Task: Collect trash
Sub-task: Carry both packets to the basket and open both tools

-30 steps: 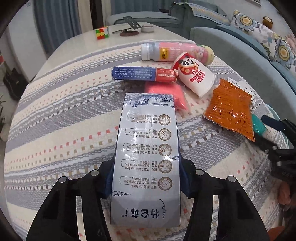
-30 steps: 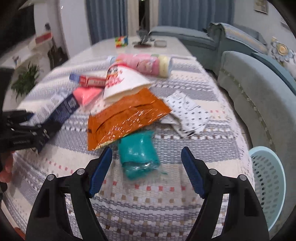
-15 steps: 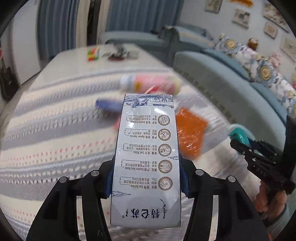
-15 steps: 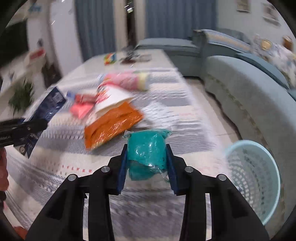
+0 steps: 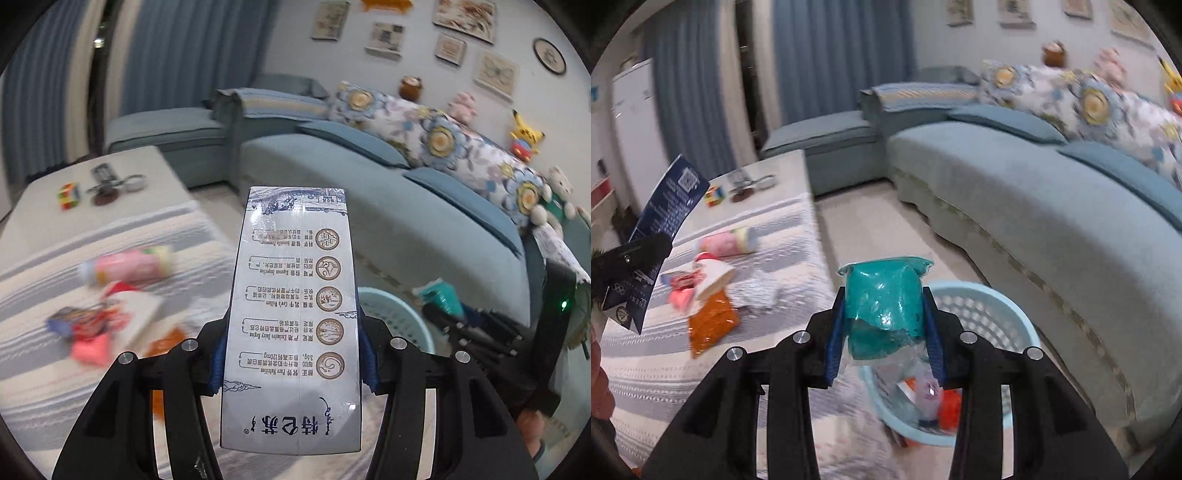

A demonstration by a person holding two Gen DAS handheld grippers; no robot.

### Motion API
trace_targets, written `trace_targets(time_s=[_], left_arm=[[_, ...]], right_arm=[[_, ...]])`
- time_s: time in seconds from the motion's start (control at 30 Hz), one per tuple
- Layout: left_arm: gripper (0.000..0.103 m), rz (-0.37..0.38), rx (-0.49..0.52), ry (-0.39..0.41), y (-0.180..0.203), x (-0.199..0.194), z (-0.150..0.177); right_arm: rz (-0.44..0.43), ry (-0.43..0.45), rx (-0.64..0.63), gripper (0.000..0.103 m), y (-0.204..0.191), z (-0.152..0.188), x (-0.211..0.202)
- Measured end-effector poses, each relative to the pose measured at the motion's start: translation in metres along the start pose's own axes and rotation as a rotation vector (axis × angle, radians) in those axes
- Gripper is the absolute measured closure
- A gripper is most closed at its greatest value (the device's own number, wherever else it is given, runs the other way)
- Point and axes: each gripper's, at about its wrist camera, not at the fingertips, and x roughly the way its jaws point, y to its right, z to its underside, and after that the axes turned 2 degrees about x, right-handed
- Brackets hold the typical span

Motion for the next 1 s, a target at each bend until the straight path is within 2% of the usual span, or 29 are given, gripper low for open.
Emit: trace_targets(time_s=[0.27, 0.53, 0.7, 0.77, 1.0], left_arm=[[0.051, 0.073, 0.046, -0.138, 0.059, 0.086, 0.019], [0.051, 0.106, 0.068, -0.263, 0.073, 0.146, 0.047], [0.048, 0.129, 0.067, -0.298, 0.070, 0.159, 0.057], [0.035, 0.134, 0.060, -0.295, 0.066, 0.158, 0.058], [0.035, 0.129, 0.038, -0.276, 0.054, 0.145, 0.055]], right_arm=[[0.082, -0.110, 0.115, 0.068, 0.061, 0.033, 0.033], [0.115, -0.259, 0.199, 0.068, 0.093, 0.075, 0.081], [0.127, -0.297, 0.219, 0.067, 0.097, 0.085, 0.095], [0.116, -0.302, 0.225, 0.066, 0.098, 0.086, 0.099], [0.108, -0.292, 0.222, 0.060, 0.097, 0.086, 0.093]])
